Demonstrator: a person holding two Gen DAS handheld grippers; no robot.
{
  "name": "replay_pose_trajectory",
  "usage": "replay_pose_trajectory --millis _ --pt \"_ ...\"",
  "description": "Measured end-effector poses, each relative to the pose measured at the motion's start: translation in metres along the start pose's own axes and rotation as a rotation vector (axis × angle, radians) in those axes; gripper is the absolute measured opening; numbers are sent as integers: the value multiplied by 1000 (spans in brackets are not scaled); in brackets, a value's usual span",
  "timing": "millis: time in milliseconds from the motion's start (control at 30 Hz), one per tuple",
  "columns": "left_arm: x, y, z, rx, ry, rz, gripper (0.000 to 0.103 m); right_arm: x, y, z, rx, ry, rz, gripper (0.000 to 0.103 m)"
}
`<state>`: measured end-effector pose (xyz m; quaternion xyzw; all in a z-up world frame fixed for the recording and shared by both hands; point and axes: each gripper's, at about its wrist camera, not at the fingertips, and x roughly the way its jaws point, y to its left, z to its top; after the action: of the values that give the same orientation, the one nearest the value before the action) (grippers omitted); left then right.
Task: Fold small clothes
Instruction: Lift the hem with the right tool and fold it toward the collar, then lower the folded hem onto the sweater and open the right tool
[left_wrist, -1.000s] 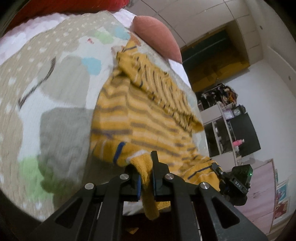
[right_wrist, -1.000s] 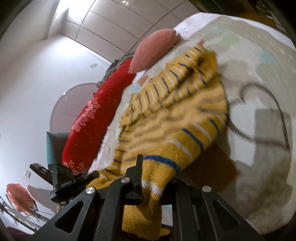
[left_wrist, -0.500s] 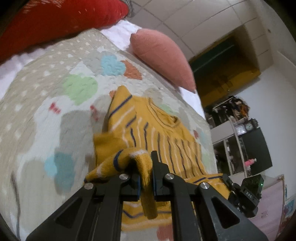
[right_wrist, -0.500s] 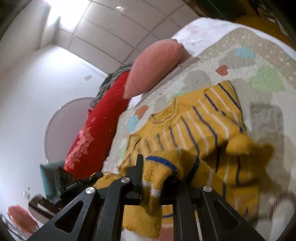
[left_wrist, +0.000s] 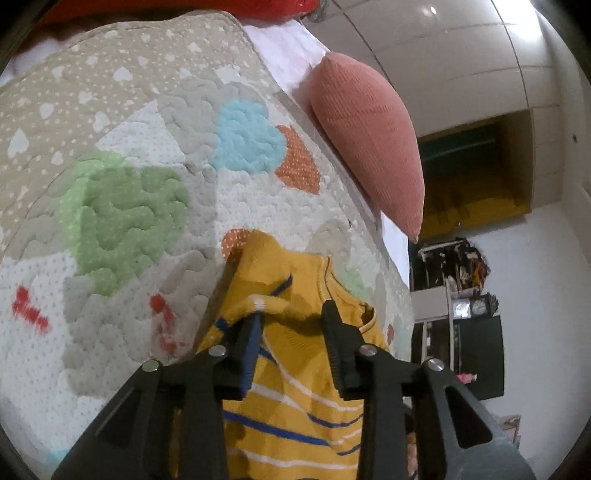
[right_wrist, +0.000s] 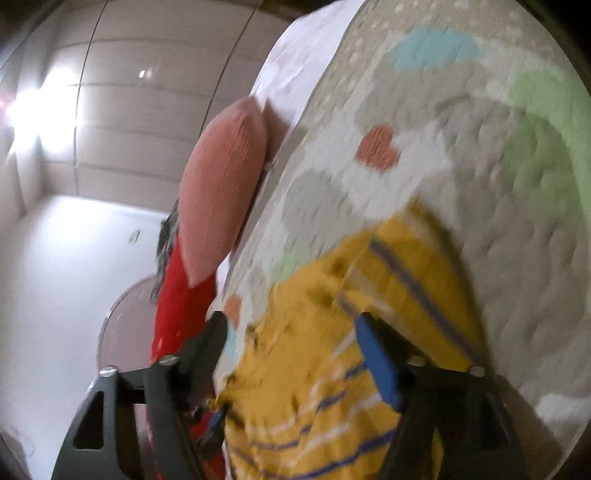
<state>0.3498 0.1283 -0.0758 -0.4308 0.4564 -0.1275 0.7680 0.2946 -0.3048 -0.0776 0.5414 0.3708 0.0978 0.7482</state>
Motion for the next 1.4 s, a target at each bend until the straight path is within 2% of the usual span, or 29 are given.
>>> replay_pose_trajectory --millis 100,200,267,400,467,633,733,833,867,933,967,1000,1033,1133,1200,1267,1333,1400 --pt "-4 -6 -1 44 1 12 42 -5 -1 10 -15 -5 -21 78" --pt "-17 -15 0 84 -26 29 54 -30 9 8 -100 -28 -51 78" --pt "-31 -17 1 98 -77 71 68 -48 17 0 -170 -39 -91 78" --pt "-61 -16 2 99 -123 89 70 -87 31 -28 -305 -68 -150 78" --pt "-75 -18 -8 143 -133 128 70 -101 37 -46 -351 -73 -146 78" --pt "-106 -19 -62 249 -125 232 70 -109 49 -98 -487 -27 -85 78" --pt "-119 -15 -103 304 -111 290 70 -92 52 -126 -573 54 -66 78" --pt "-128 -14 -141 359 -99 335 70 -66 41 -136 -604 117 -131 78" --pt "-132 -13 -154 373 -101 341 70 -59 34 -134 -614 111 -185 76" --pt "-140 -14 -175 394 -110 346 70 -52 18 -123 -606 74 -284 63" --pt "-143 -15 -183 403 -119 348 70 -54 13 -118 -585 67 -282 54" --pt "-148 -17 -193 418 -133 352 70 -59 8 -112 -546 58 -268 49" --pt "-150 -20 -198 429 -143 356 70 -65 5 -108 -509 46 -250 49" --pt "-159 -29 -217 479 -199 379 71 -87 14 -108 -501 -32 -259 51" --pt "-169 -37 -229 522 -261 405 75 -106 23 -113 -527 -85 -281 64" --pt "-181 -48 -239 562 -350 426 90 -126 31 -120 -544 -135 -284 72" --pt "-193 -57 -248 590 -441 438 103 -146 37 -129 -559 -163 -278 73" --pt "-203 -65 -256 609 -513 438 103 -160 39 -141 -575 -173 -270 73"
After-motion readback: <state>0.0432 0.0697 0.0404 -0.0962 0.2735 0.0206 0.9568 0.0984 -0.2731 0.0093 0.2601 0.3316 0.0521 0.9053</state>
